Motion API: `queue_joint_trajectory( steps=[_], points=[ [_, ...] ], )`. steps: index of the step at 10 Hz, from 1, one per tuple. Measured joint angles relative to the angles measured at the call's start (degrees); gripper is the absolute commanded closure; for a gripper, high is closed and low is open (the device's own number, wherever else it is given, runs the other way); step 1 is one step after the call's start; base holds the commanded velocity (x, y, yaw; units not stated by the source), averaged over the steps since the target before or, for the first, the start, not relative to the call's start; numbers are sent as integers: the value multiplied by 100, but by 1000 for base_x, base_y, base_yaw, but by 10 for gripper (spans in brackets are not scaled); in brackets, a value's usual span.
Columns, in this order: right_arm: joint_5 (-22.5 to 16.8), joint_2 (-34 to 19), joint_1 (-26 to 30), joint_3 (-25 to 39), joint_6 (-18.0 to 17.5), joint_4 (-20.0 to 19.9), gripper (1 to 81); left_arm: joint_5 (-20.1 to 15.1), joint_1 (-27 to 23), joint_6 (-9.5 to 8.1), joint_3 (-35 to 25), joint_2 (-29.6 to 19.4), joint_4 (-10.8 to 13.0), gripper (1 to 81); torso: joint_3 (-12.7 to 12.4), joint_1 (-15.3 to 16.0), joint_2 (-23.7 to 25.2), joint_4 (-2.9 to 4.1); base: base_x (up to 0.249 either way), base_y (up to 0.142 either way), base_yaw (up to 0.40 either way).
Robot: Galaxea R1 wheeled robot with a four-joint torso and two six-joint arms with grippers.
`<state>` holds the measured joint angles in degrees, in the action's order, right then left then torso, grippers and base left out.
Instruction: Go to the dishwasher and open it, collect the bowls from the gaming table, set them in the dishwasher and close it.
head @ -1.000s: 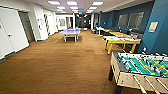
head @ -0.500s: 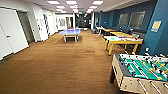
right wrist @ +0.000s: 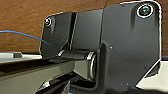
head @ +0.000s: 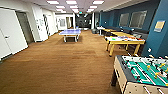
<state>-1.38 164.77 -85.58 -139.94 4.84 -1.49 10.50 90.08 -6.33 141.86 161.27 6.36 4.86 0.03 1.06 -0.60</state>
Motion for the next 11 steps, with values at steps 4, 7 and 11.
queue_joint_trajectory(
  steps=[4,7,11],
  points=[
    [4,4,13,0,0,0,10,0,2,2,-2,26,0,10,0,-2,0,0,191,0,0],
    [4,0,16,-2,0,0,10,2,0,0,0,15,2,10,0,-2,0,0,191,0,0],
    [6,23,5,-34,0,0,10,0,13,0,0,30,7,10,0,-2,0,0,191,0,0]
  ],
)
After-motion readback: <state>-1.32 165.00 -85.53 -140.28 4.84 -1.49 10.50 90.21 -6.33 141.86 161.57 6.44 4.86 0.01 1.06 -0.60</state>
